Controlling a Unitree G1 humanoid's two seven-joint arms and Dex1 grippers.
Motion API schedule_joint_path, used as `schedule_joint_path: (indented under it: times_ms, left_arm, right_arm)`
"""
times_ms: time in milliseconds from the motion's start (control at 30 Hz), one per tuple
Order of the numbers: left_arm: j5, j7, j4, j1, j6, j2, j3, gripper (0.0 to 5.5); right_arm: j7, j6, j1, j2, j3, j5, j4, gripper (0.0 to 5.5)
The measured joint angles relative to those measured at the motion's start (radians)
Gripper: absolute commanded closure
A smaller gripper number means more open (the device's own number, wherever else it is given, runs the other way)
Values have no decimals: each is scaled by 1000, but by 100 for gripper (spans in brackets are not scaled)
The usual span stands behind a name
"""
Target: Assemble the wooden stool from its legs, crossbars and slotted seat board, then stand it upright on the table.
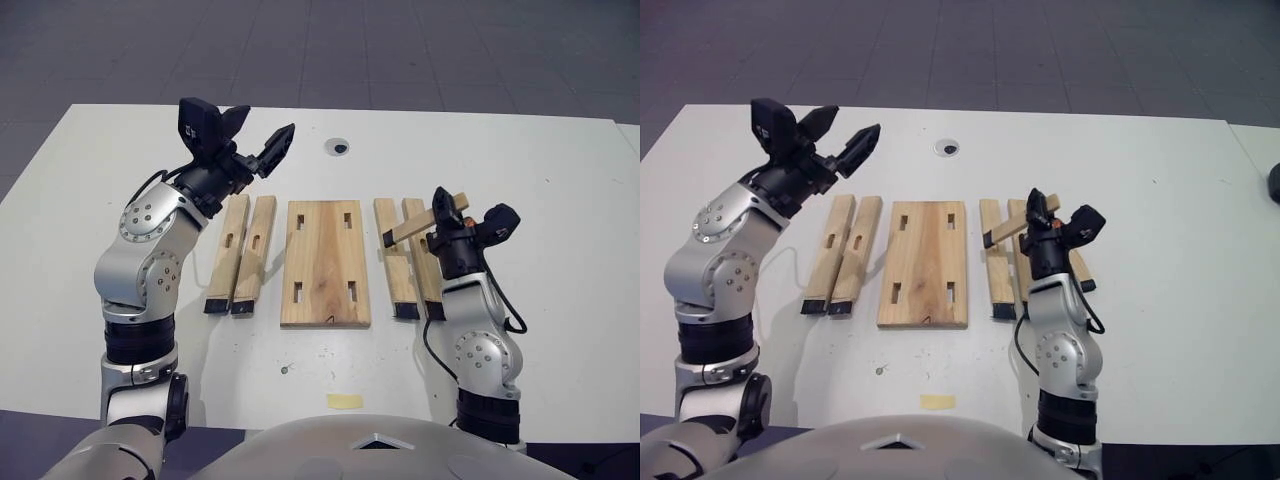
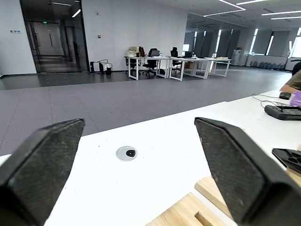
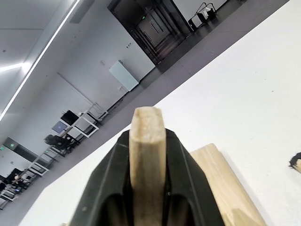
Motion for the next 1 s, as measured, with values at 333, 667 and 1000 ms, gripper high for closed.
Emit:
schedule_joint_path:
  times_ms: [333, 667, 1000]
  left_arm:
    - [32, 30, 8, 0, -9, 1, 6, 10]
    - [49, 28, 9, 0, -11, -1, -7, 10]
    - [69, 33, 10, 0, -16, -2, -15, 10]
  right_arm:
    - [23, -32, -28, -19, -9, -124, 38, 509]
    - [64, -33, -52, -40, 15, -214, 56, 509]
    - [82, -5, -74, -39, 47, -251, 11, 509]
